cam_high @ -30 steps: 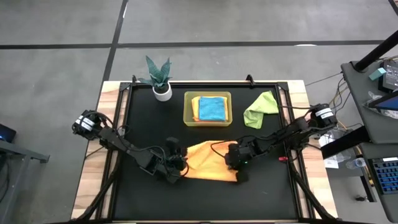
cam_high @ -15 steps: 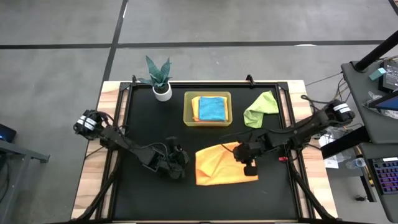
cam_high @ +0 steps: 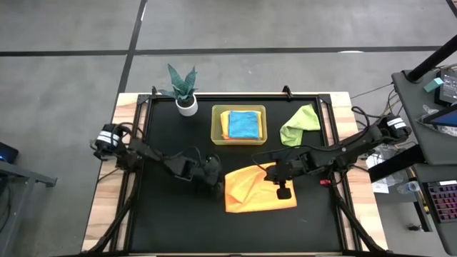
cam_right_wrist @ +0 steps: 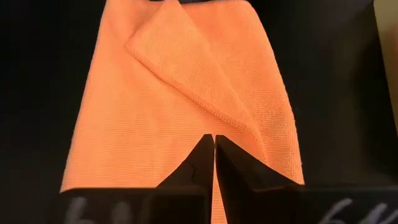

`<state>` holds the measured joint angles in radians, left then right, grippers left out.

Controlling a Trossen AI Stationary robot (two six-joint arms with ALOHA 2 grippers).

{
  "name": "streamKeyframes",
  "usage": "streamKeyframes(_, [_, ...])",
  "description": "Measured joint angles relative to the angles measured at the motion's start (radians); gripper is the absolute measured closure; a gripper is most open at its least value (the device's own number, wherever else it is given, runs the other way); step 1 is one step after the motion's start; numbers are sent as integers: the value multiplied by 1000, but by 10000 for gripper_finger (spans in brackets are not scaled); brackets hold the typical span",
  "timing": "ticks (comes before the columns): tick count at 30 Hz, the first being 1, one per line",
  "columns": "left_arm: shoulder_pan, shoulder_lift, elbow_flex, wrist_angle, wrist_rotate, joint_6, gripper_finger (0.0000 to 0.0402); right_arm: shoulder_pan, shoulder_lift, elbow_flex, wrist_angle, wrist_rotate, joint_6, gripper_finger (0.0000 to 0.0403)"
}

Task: Fold microfiber towels
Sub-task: Fold the yellow towel on the table

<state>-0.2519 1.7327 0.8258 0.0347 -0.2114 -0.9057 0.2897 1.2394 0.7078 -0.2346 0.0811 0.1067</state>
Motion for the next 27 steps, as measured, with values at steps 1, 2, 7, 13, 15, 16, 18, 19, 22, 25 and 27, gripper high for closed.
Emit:
streamKeyframes(1, [7, -5, 0, 9, 22, -13, 243, 0, 3, 0, 3, 0, -4, 394])
streamKeyframes(2, [15, -10, 0, 17, 36, -30, 247, 0, 8, 0, 9, 2, -5, 394])
streamKeyframes(7, [52, -2, -1, 107, 84, -58, 262, 0, 41, -3, 50, 72, -16, 394])
streamKeyframes(13, [74, 57, -1, 310, 87, 0, 270, 0, 104, -11, 131, 83, -50, 394])
streamKeyframes(15, [79, 84, -1, 368, 87, 6, 270, 0, 126, -11, 159, 83, -53, 394])
streamKeyframes(16, [80, 99, -1, 389, 87, 24, 270, 0, 139, -11, 163, 84, -54, 394])
streamKeyframes(18, [80, 121, 2, 427, 87, 79, 270, -2, 162, -11, 177, 84, -54, 394])
streamKeyframes(19, [77, 134, 8, 435, 86, 106, 270, -2, 174, -11, 175, 84, -53, 394])
streamKeyframes(22, [66, 160, 25, 434, 86, 169, 270, -2, 198, -11, 194, 100, -47, 394])
streamKeyframes(25, [57, 182, 40, 430, 95, 228, 272, -2, 204, -11, 202, 103, -43, 394])
streamKeyframes(27, [52, 185, 50, 437, 103, 264, 282, -2, 202, -11, 217, 104, -42, 394])
